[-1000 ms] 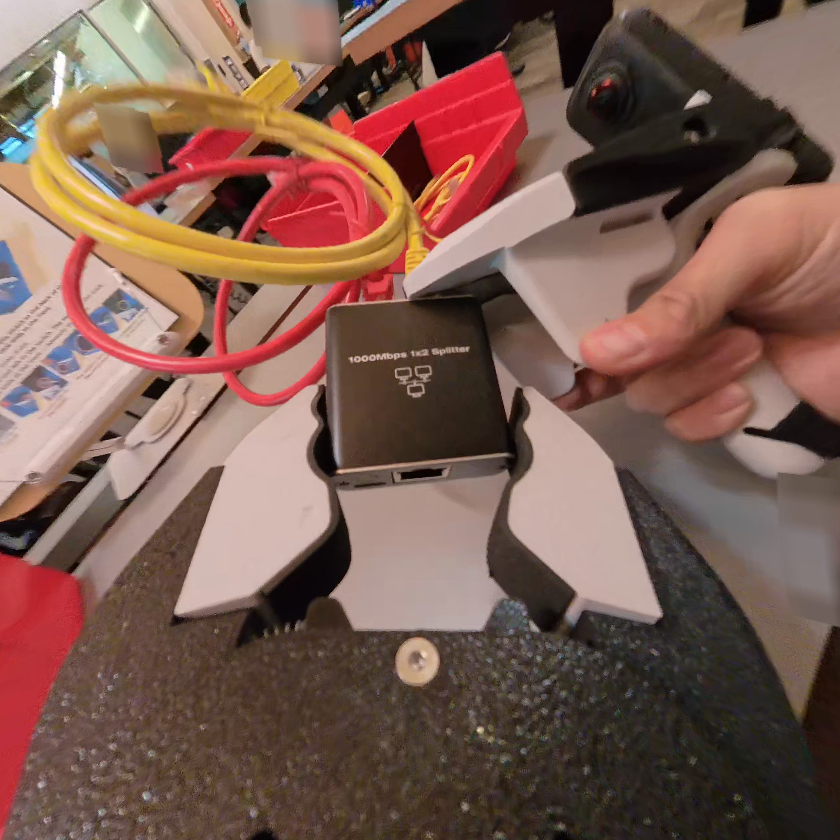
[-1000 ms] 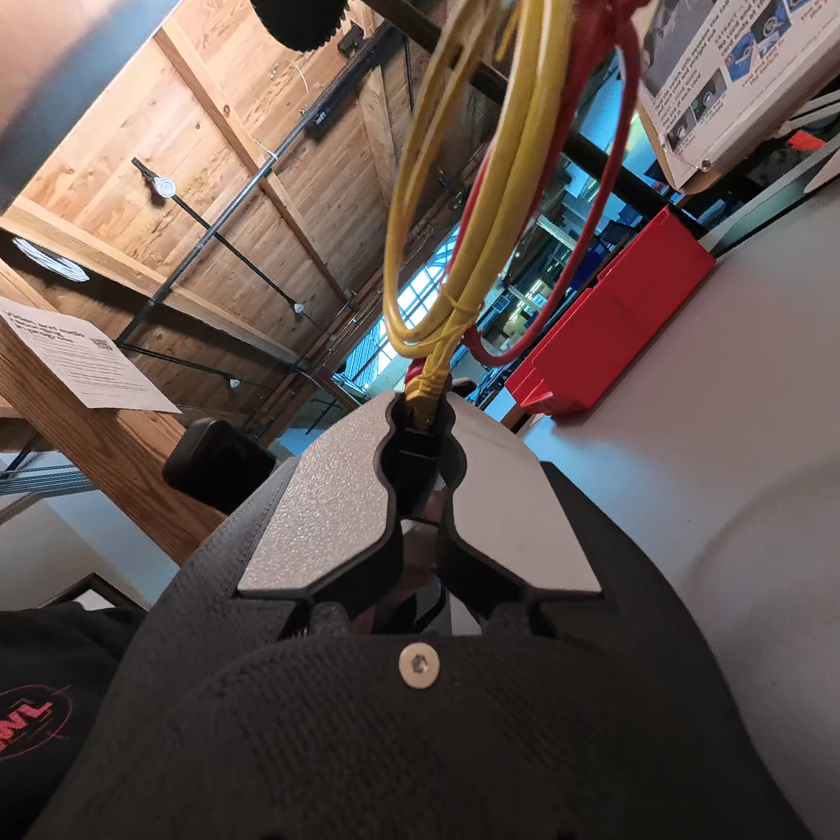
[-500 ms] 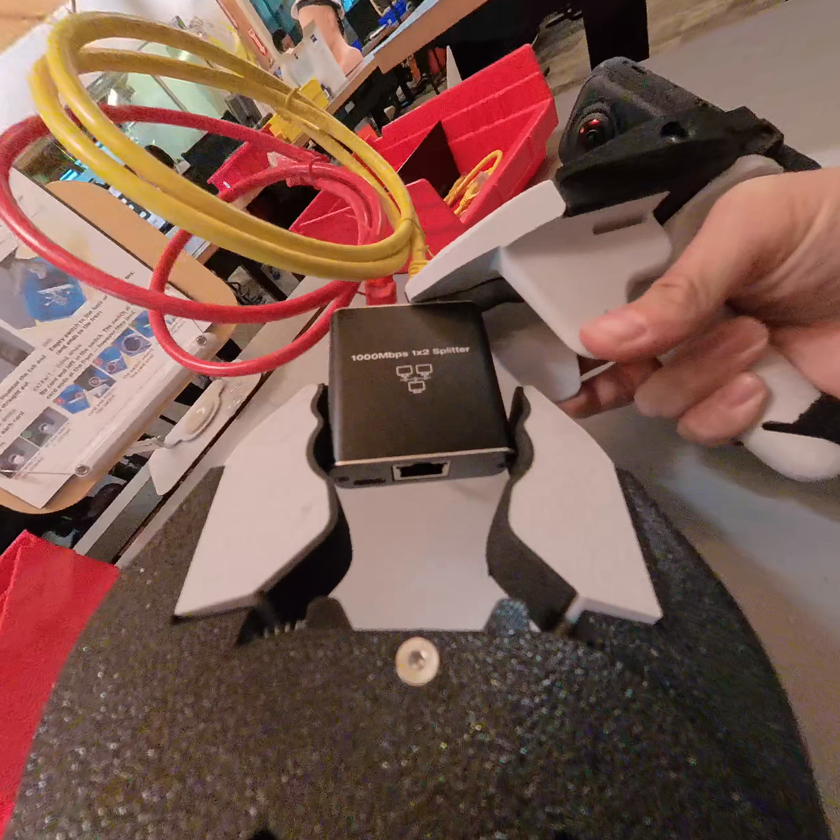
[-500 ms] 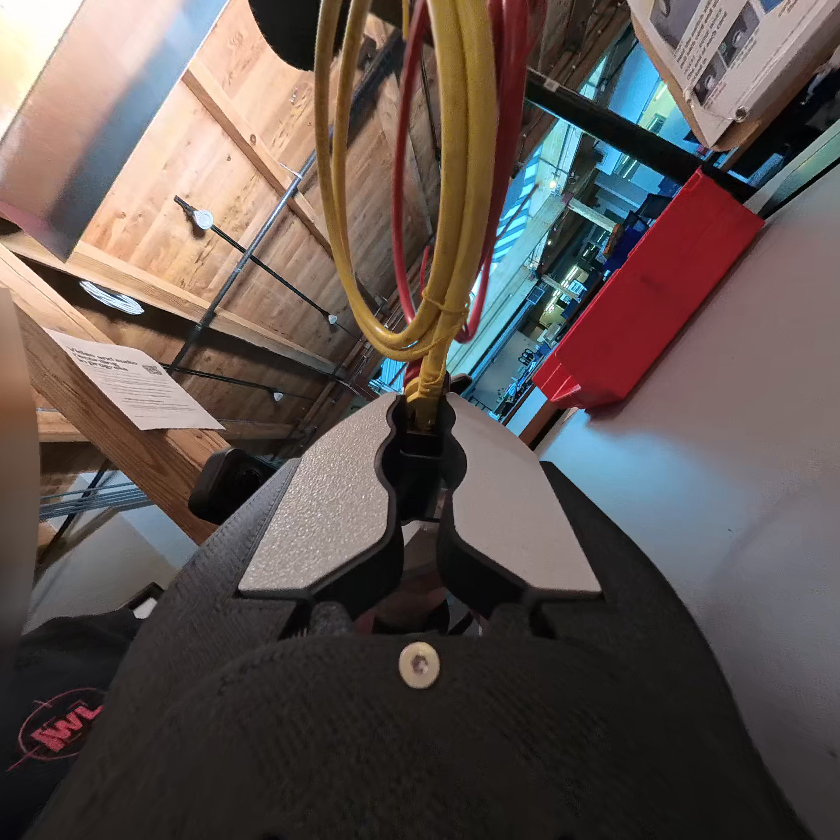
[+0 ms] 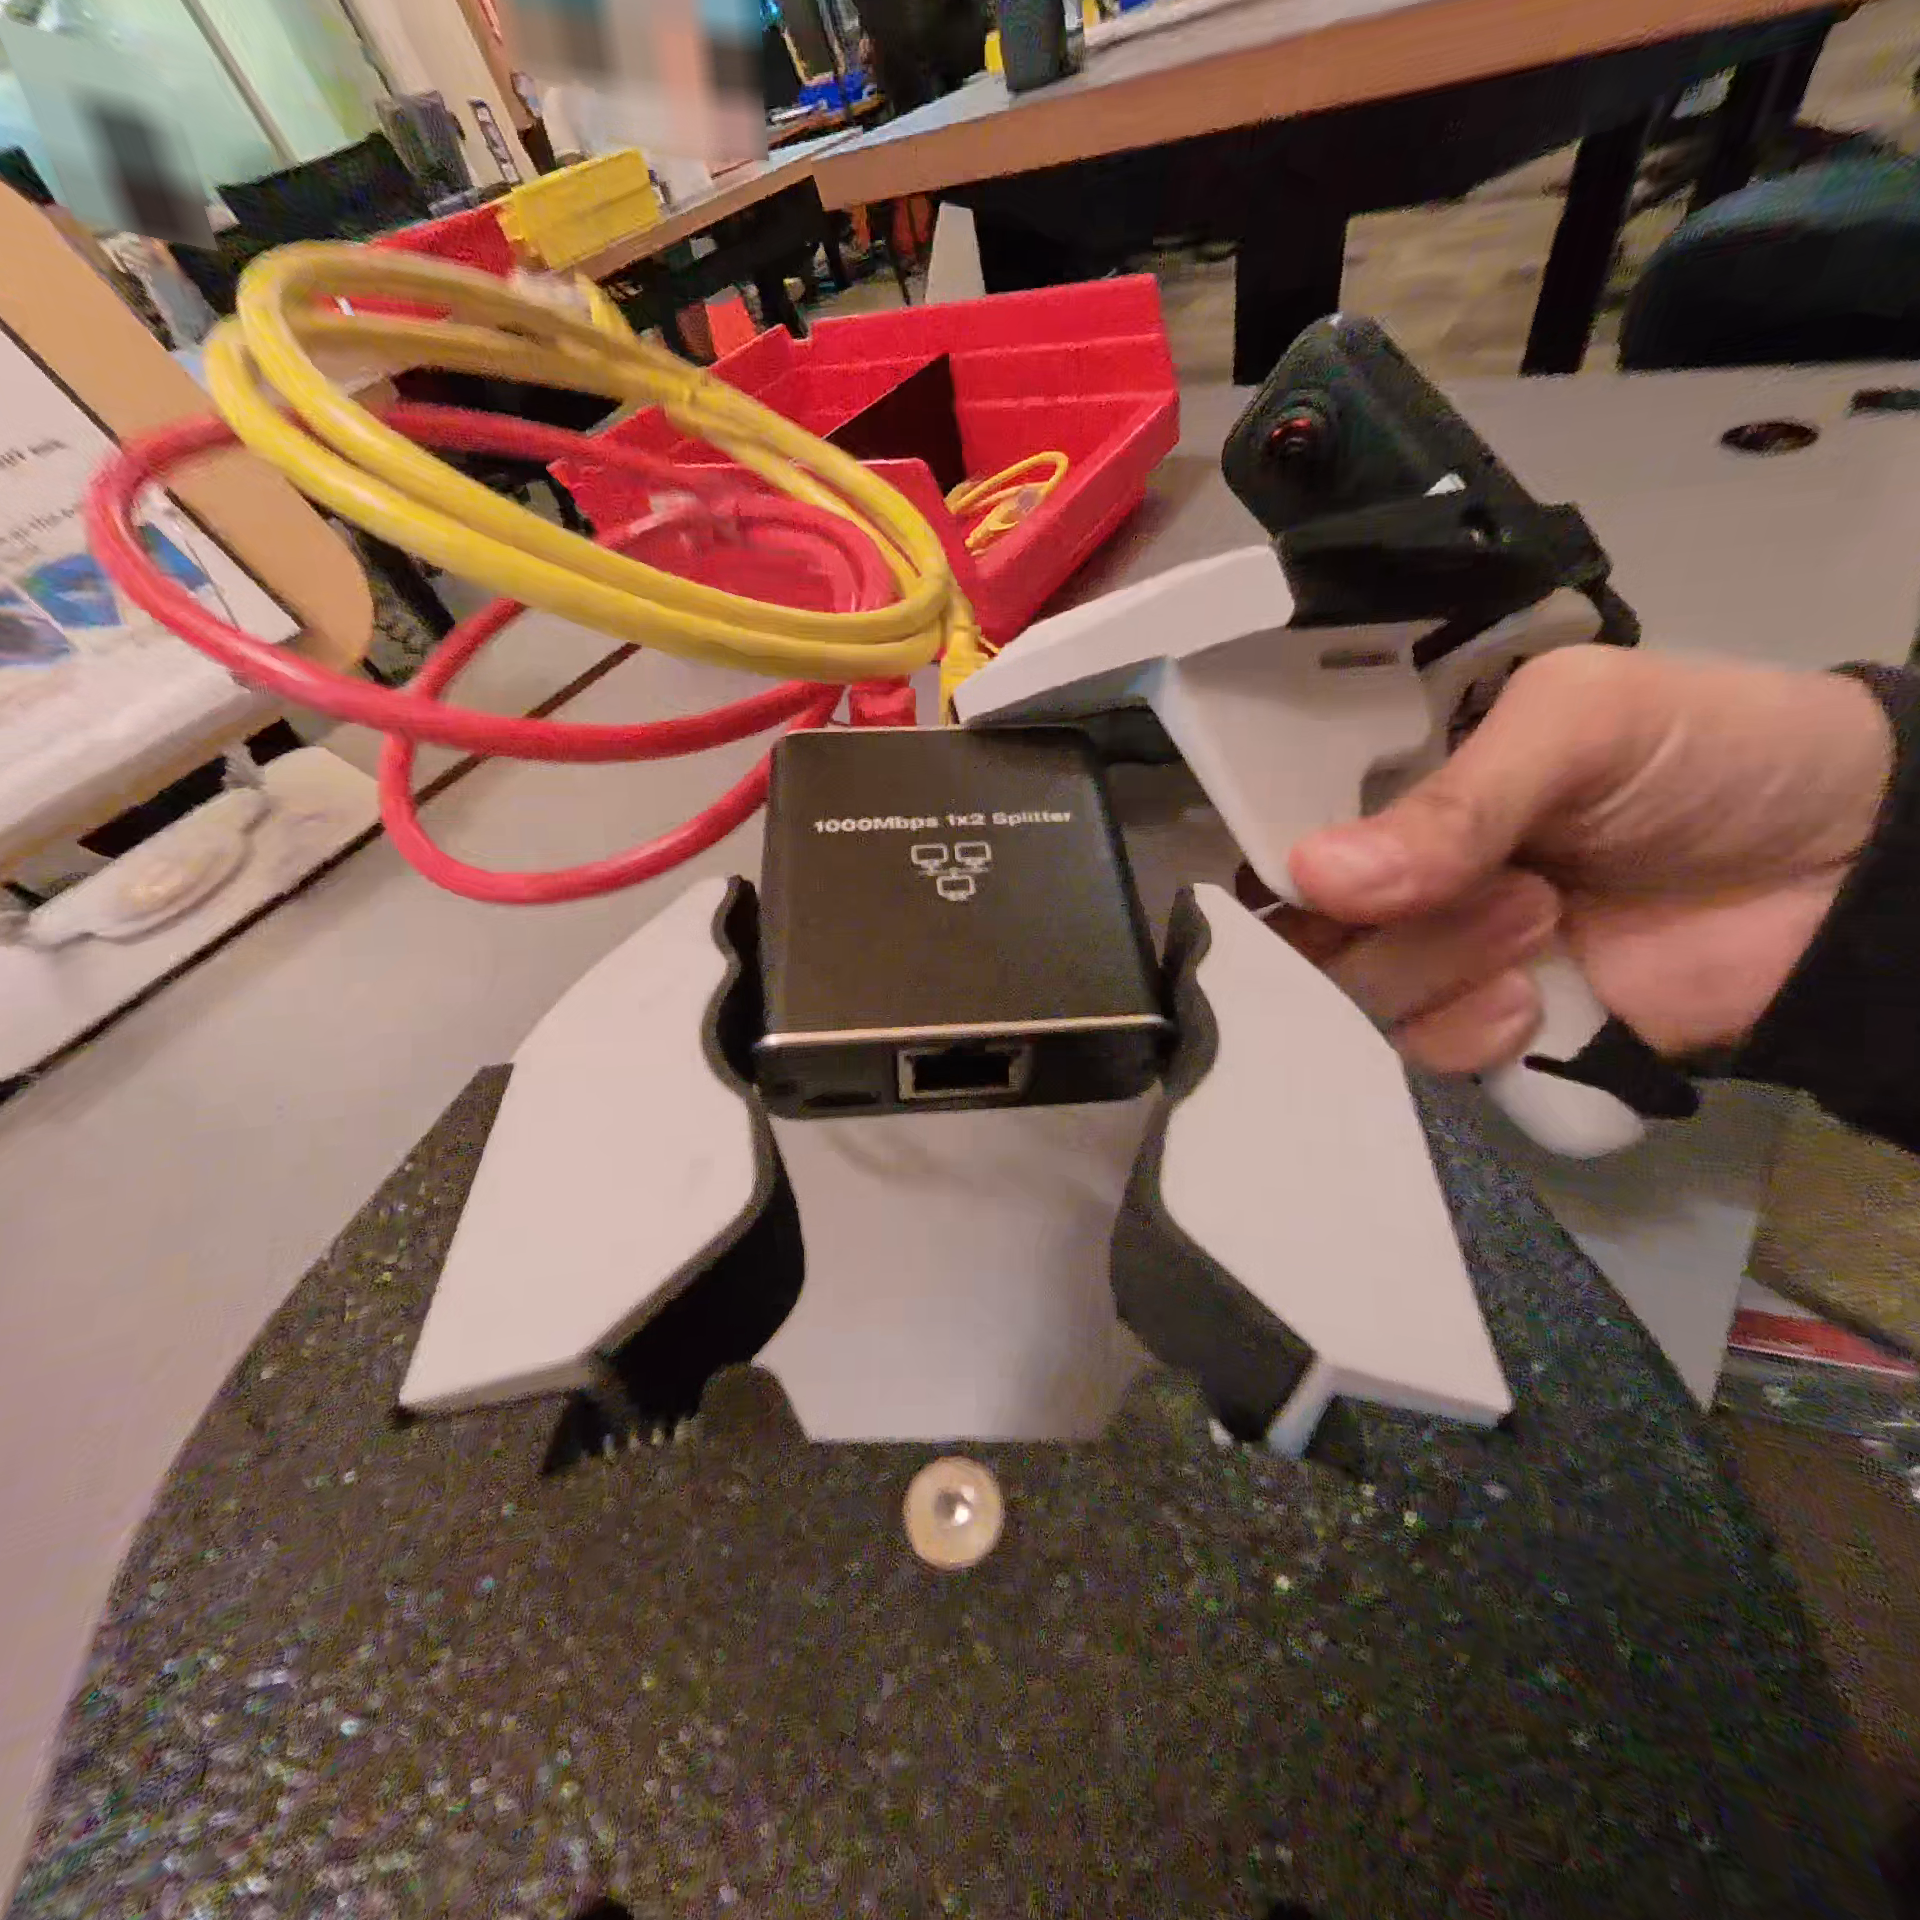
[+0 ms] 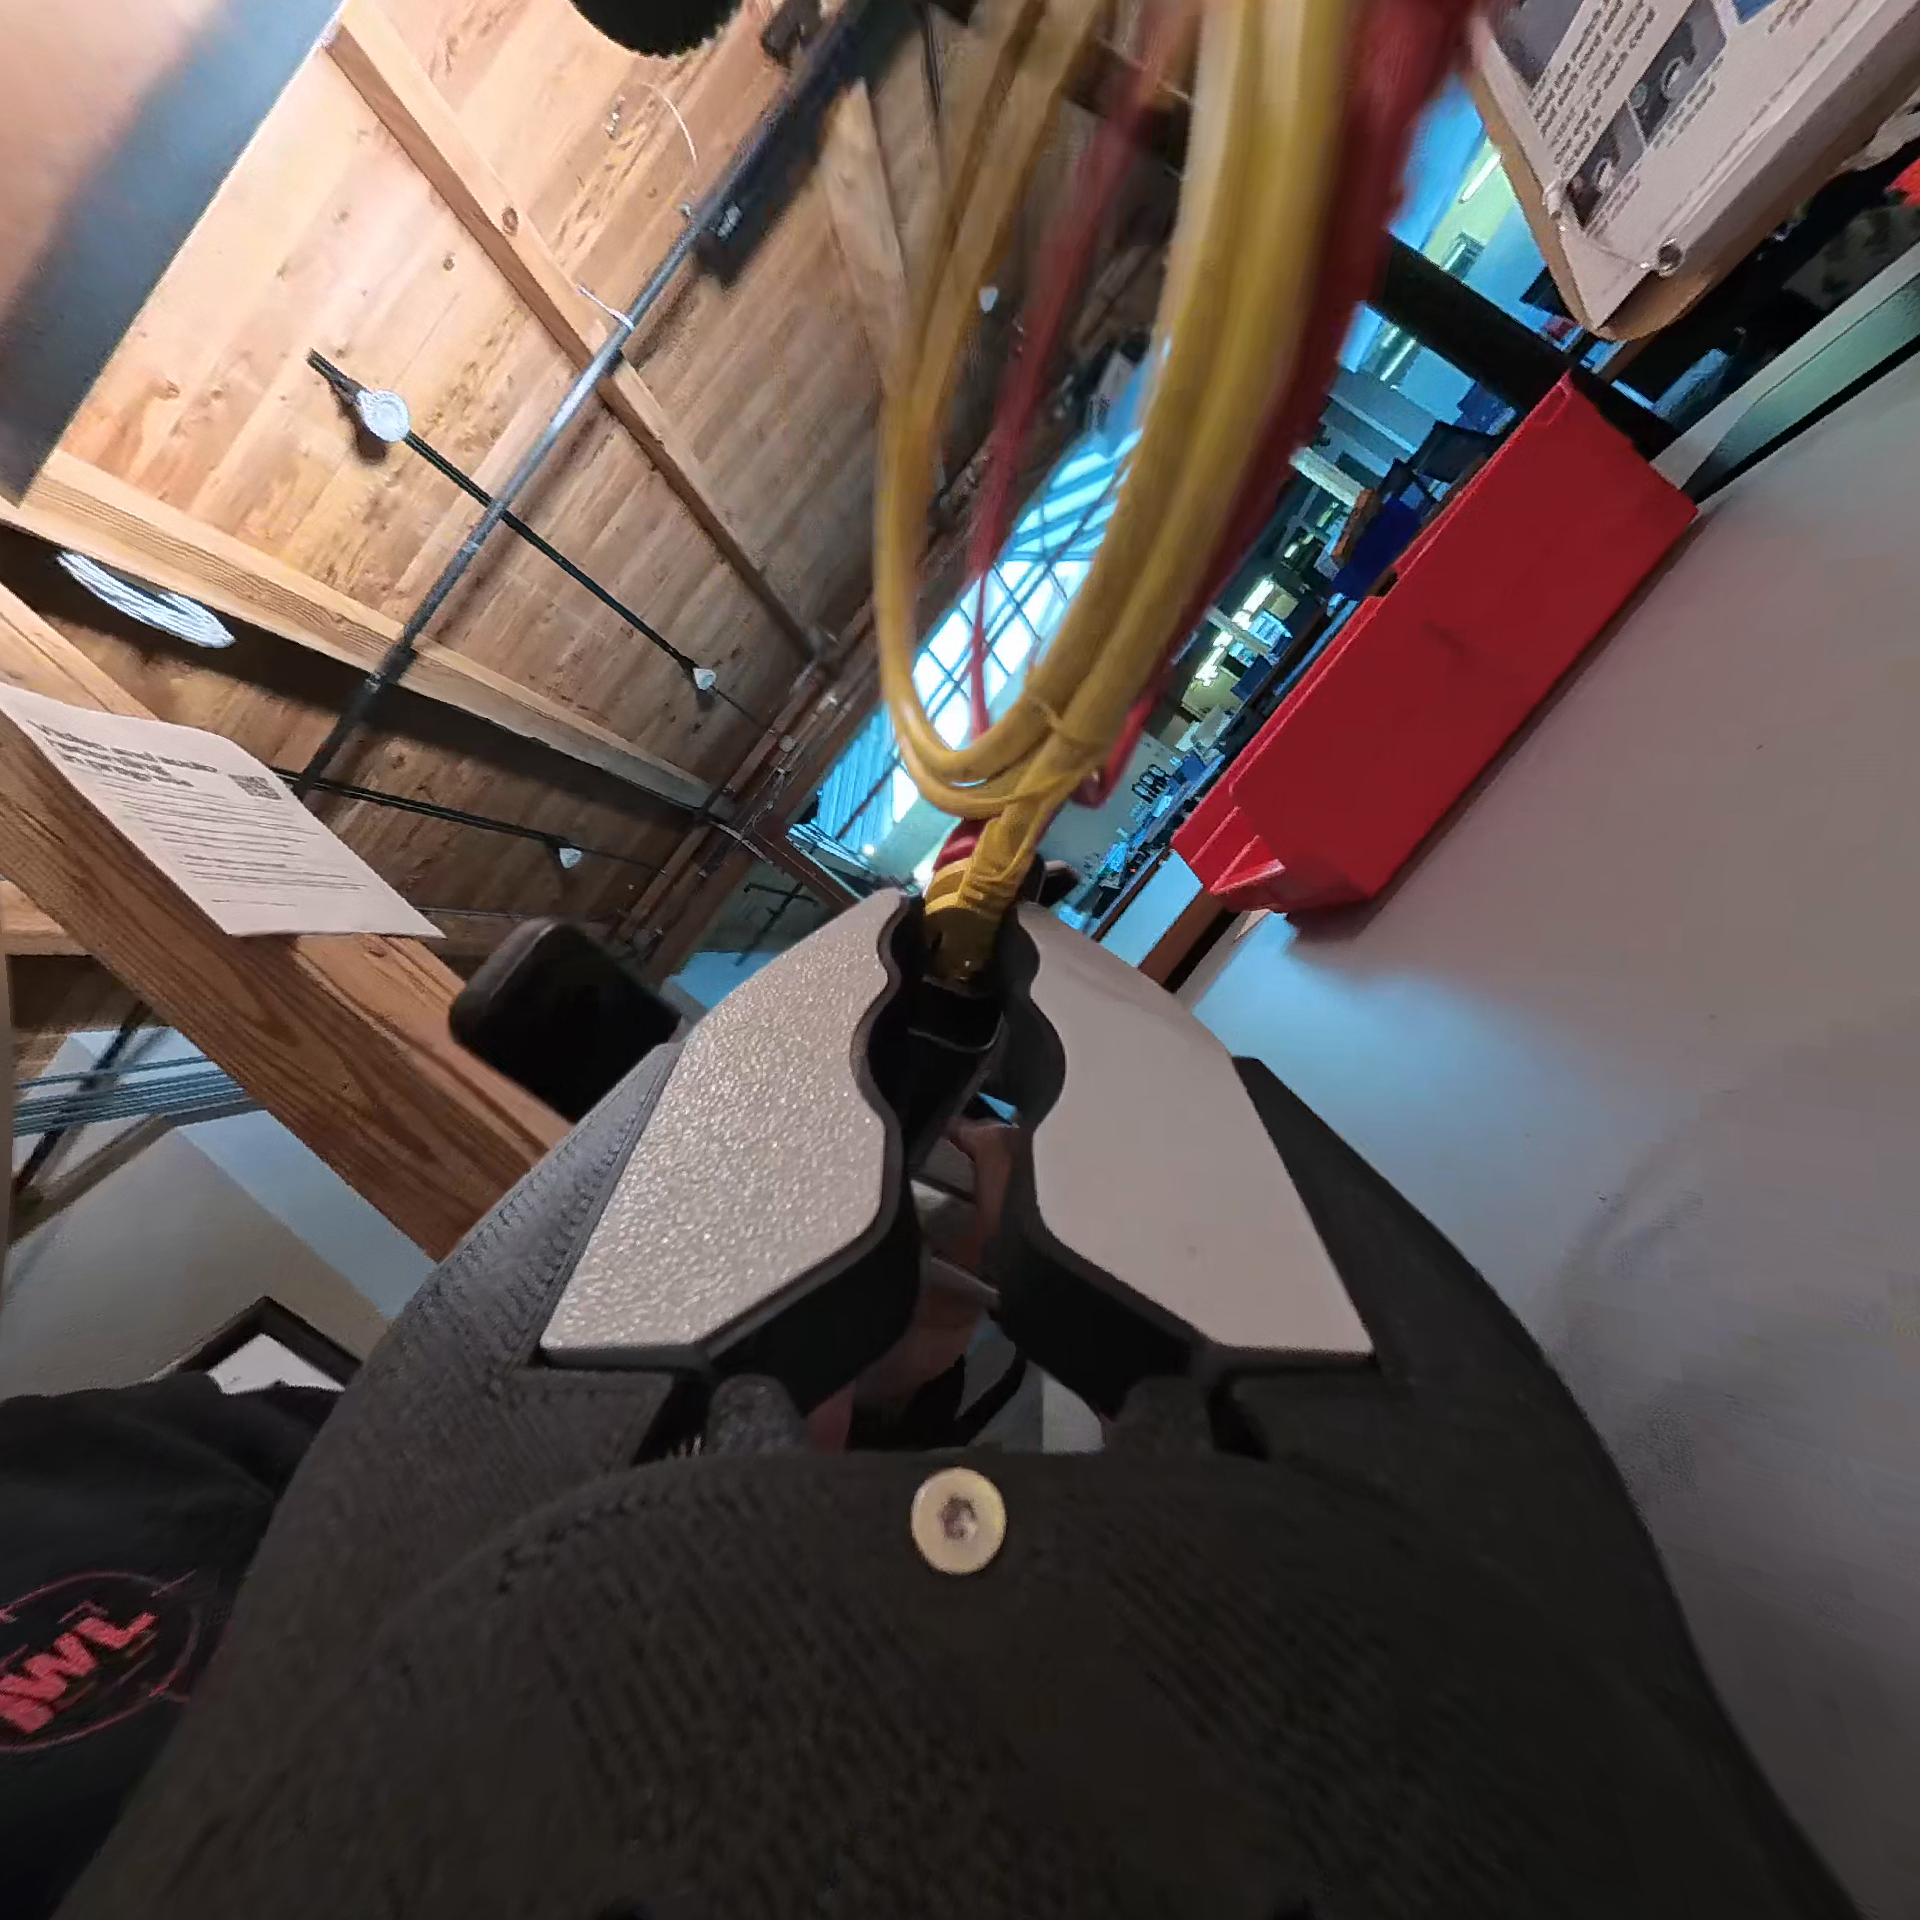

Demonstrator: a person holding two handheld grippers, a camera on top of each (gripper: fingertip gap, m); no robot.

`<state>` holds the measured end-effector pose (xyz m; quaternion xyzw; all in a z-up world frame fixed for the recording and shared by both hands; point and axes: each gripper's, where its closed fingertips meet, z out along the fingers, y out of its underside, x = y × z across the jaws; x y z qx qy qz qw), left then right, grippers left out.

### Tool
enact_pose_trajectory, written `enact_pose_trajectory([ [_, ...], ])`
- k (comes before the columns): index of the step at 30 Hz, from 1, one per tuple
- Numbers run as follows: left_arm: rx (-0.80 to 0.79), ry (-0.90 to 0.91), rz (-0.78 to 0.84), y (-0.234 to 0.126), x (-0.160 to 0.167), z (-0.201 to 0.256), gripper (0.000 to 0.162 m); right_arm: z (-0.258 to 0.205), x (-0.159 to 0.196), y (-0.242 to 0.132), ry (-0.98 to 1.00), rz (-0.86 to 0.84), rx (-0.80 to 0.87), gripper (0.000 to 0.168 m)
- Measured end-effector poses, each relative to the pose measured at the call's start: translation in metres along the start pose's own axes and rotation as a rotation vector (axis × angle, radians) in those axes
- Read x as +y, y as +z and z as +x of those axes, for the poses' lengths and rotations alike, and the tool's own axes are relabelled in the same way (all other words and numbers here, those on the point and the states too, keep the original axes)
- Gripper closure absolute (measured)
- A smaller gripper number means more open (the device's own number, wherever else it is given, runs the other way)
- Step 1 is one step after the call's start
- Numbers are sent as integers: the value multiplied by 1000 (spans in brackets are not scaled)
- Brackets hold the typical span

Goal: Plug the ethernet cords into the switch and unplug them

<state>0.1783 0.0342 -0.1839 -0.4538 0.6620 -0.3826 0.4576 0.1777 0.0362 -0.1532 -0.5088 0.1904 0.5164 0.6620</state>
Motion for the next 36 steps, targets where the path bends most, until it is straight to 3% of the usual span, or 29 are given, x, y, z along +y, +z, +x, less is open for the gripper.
enact_pose_trajectory([
  [2,10,-19,-12,1,5,0,87,3,2,0,-39,-26,37,153],
  [5,-101,183,-95,1,12,-5,86,3,3,-1,12,-15,-1,154],
  [7,-106,204,-91,0,9,-5,87,1,1,-1,29,-7,-21,154],
  [11,-7,32,-5,-3,-1,1,87,-2,0,-1,1,-22,-1,153],
  [19,-80,195,82,-21,-27,-5,87,-29,-2,9,-33,-9,-113,153],
  [36,-49,376,338,-46,-70,1,87,-75,-8,16,-335,-26,-98,147],
])
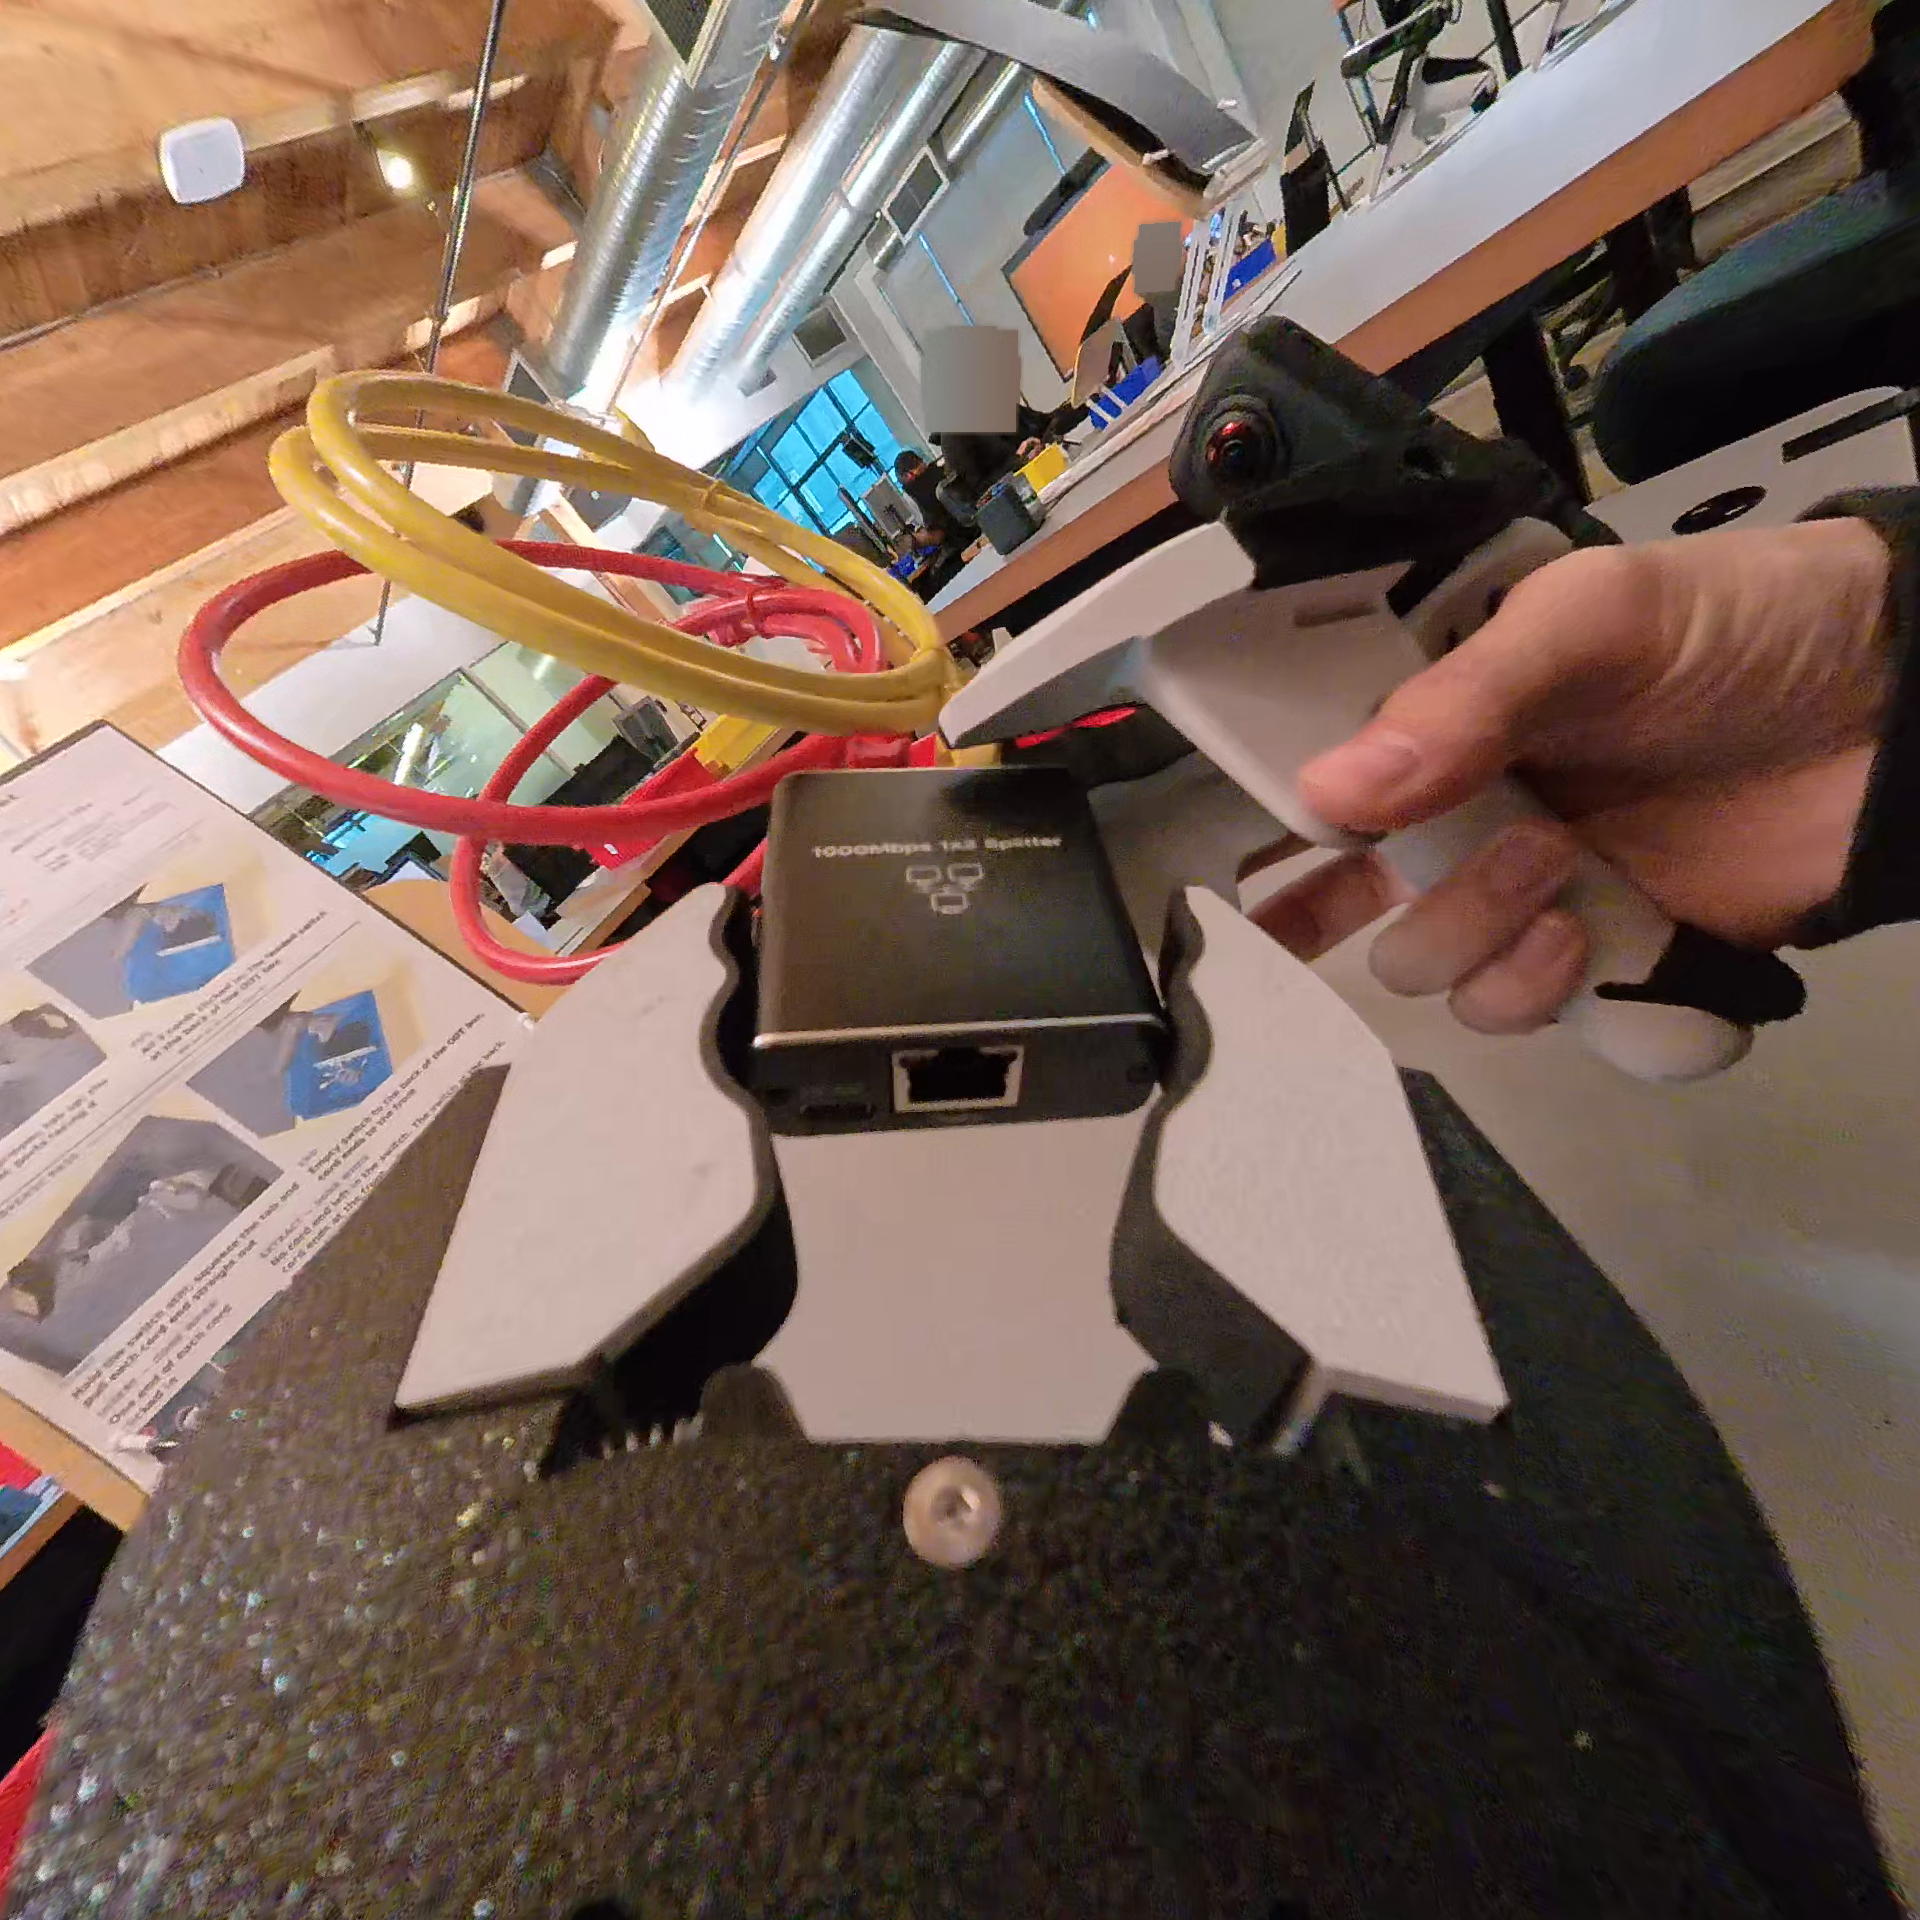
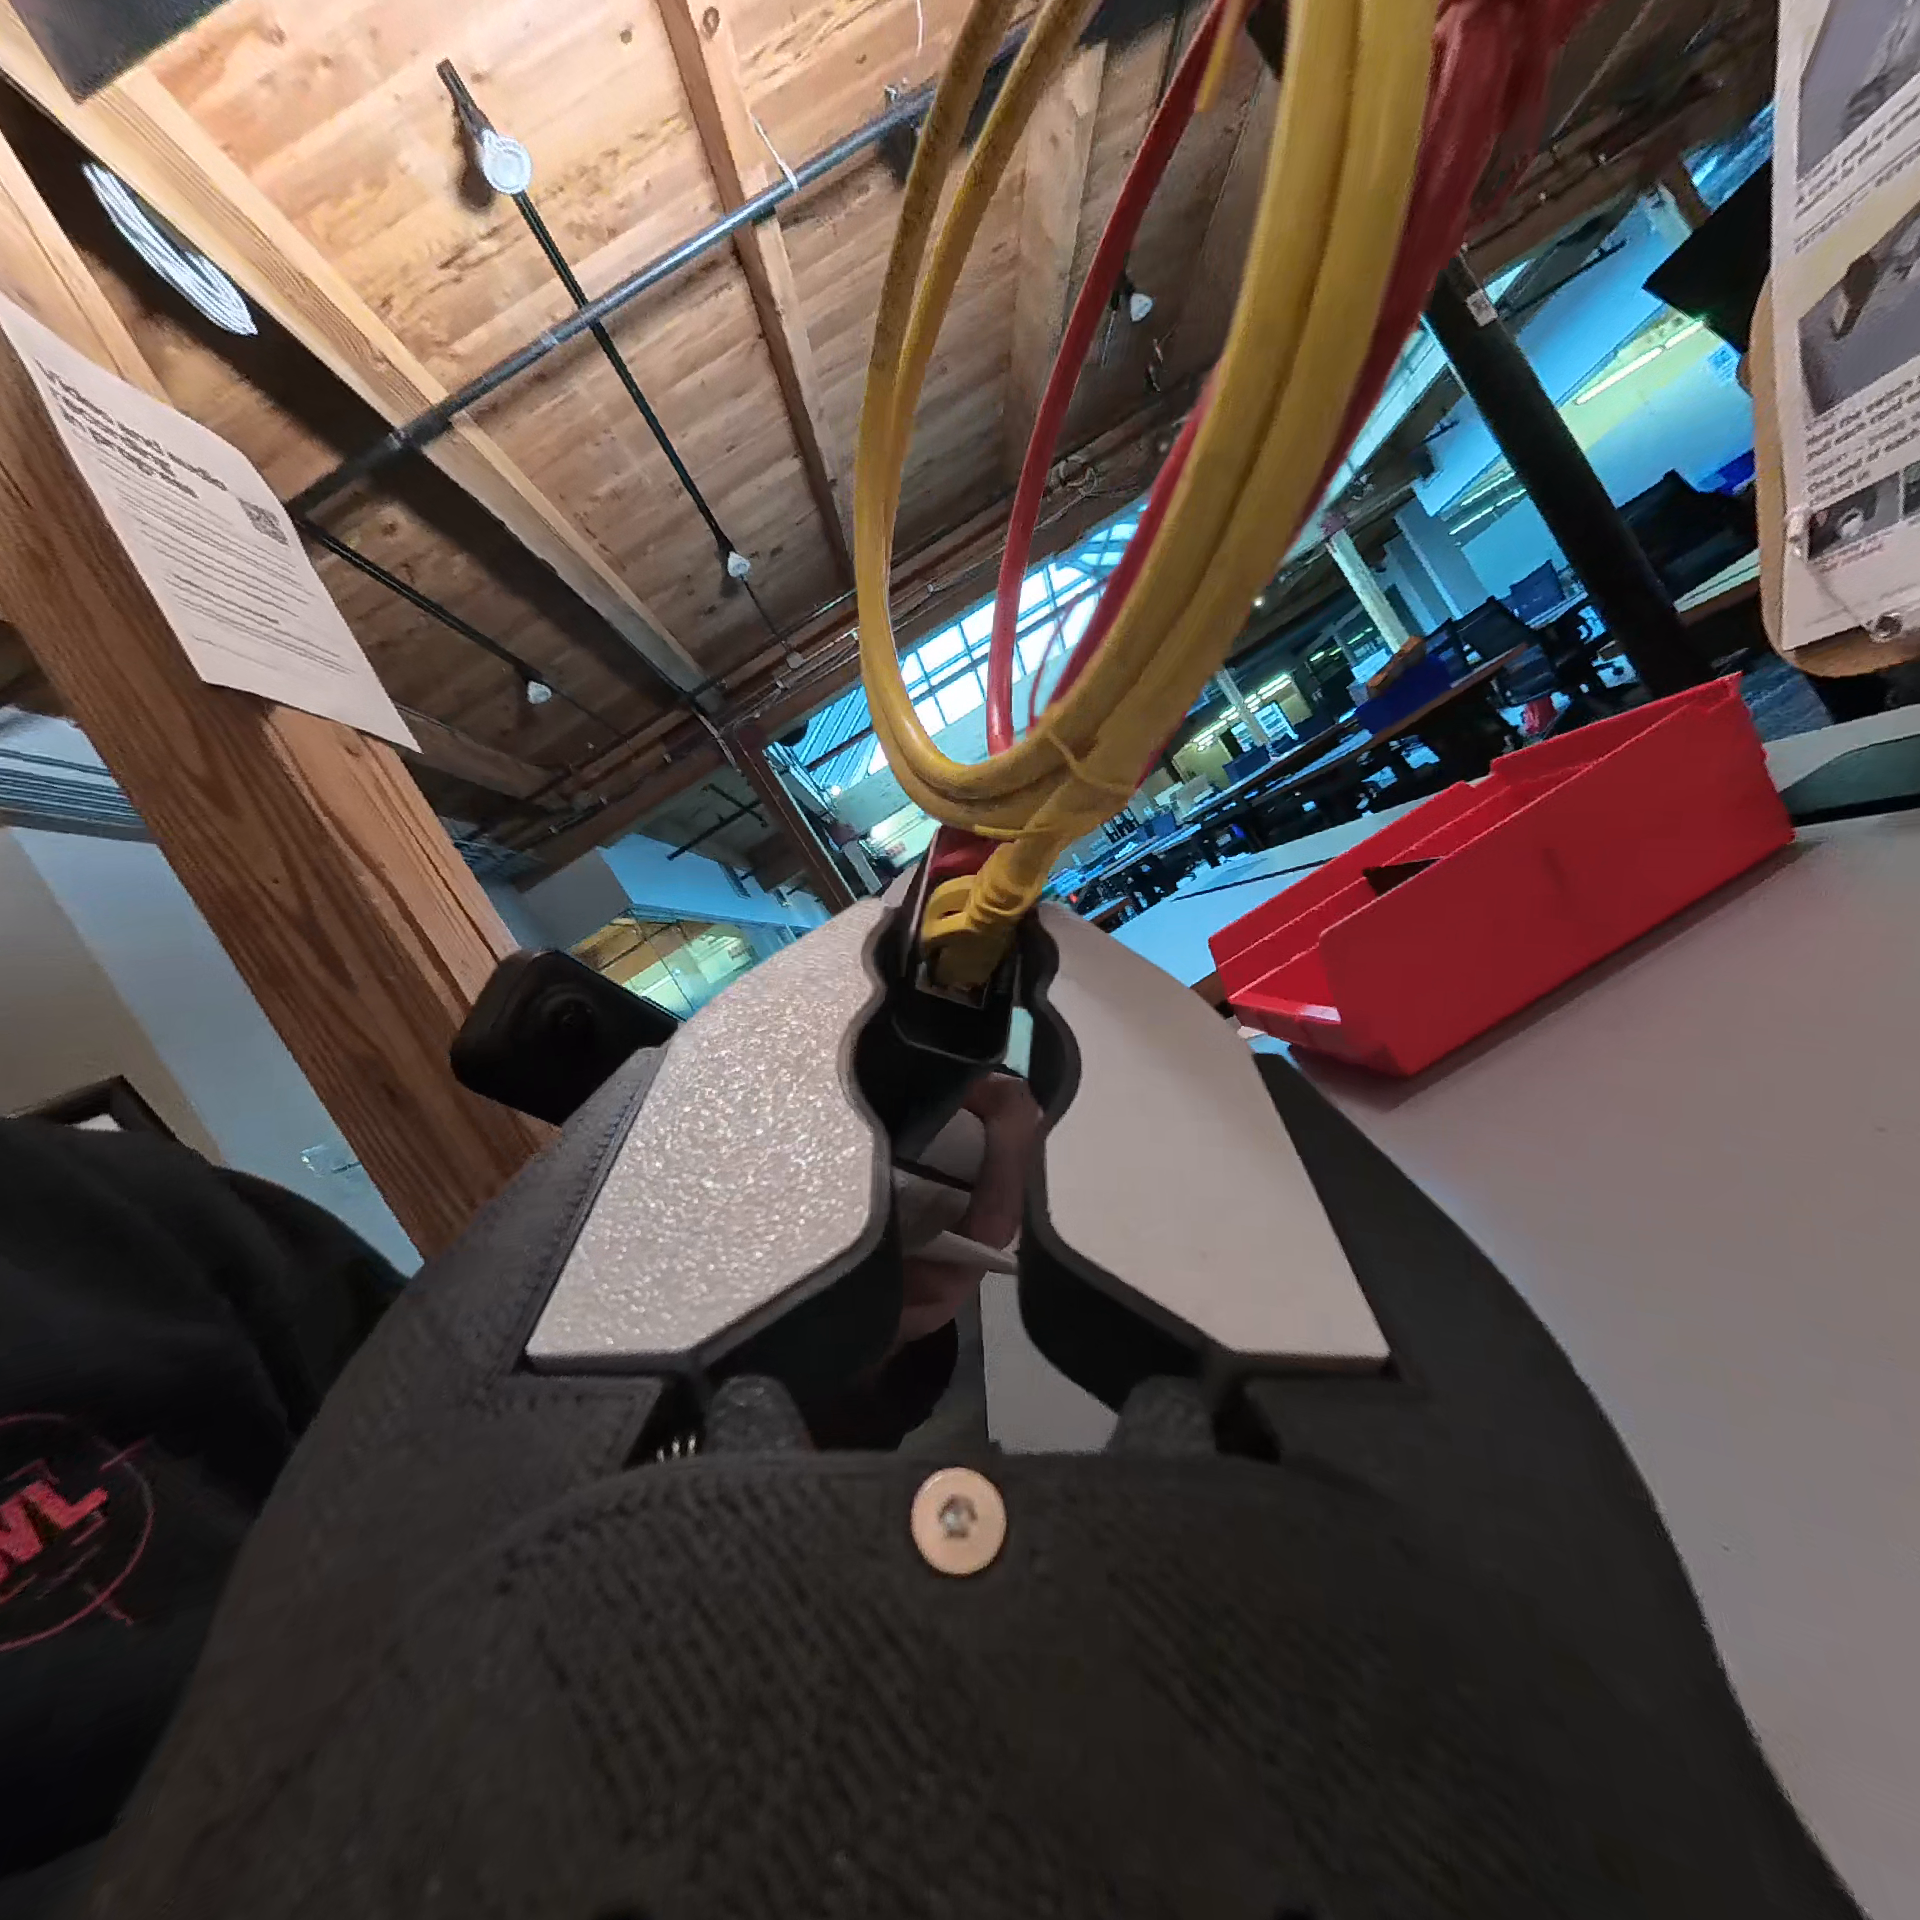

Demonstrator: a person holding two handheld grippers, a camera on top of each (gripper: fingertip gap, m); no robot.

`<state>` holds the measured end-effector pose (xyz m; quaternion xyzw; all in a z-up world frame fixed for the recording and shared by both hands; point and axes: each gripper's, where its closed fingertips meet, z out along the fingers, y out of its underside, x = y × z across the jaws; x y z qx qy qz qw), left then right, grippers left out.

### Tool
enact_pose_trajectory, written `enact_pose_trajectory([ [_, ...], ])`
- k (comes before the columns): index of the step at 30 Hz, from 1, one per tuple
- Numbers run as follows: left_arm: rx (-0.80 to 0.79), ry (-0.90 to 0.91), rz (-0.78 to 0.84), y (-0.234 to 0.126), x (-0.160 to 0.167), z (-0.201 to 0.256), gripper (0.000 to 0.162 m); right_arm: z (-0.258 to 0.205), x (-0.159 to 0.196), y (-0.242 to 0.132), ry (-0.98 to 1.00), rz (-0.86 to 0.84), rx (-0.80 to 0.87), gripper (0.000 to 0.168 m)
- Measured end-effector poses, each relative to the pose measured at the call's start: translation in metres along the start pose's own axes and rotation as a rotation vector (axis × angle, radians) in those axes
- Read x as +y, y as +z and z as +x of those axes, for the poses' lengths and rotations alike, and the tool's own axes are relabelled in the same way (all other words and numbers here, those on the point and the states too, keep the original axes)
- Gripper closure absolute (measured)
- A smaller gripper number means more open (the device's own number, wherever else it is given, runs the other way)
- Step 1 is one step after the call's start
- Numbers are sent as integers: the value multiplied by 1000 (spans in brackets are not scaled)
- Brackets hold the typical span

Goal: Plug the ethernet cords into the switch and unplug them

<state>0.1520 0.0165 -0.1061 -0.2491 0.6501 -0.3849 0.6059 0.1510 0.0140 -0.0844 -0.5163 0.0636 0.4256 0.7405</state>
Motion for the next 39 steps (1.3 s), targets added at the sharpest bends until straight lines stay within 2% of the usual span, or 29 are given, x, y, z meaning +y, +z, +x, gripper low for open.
enact_pose_trajectory([
  [3,-8,5,28,2,-3,0,87,2,0,0,23,-2,-1,142],
  [6,10,-38,55,2,-4,1,87,1,-2,-2,67,17,-37,150],
  [13,57,-181,44,2,7,4,87,7,1,-2,117,15,-28,152],
  [25,109,-493,-62,5,34,6,87,44,19,-7,486,133,14,152],
  [32,95,-577,-154,11,57,12,84,59,27,-10,562,143,78,152],
  [39,67,-553,-182,12,63,10,88,62,30,-12,559,134,97,151],
])
